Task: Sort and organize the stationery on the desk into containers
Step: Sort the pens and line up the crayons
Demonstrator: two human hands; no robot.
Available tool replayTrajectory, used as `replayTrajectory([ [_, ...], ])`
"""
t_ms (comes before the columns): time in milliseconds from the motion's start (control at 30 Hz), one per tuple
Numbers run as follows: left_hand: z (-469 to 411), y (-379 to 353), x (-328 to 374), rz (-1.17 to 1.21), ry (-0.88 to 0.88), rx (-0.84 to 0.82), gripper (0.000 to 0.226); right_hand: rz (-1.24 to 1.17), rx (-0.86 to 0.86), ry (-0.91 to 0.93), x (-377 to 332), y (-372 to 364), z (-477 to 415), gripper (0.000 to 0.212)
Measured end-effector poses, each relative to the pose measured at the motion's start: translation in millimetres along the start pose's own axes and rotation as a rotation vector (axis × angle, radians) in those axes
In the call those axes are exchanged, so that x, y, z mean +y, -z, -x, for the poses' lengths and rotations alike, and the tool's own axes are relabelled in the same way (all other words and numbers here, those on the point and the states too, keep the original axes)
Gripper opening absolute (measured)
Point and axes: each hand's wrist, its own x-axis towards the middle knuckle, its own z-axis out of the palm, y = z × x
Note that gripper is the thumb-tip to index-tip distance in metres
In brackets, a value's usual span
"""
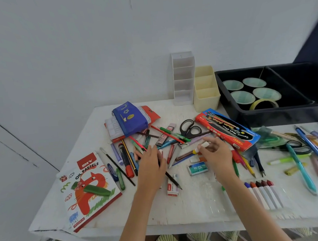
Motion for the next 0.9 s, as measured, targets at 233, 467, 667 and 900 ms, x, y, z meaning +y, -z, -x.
replayTrajectory([
  [233, -2.1, 3.3, 10.8, 0.024, -0.047, 0.069, 0.025, -0.067, 0.099, -0.004, 0.9, 5.7, -2.2, 0.006],
  [467, -11.1, -17.7, 18.8, -0.198, -0.214, -0.053, 0.03, 0.081, 0.139, 0.059, 7.8, 14.8, -6.4, 0.026],
  [667, -17.7, -10.8, 13.5, -0.285, -0.028, -0.032, 0.036, 0.098, 0.142, 0.09, 10.6, 24.1, -7.5, 0.023],
  [900, -21.9, -17.5, 20.1, -0.186, 0.023, 0.08, 0.023, 0.211, 0.088, 0.127, 3.0, 30.7, -5.7, 0.029],
])
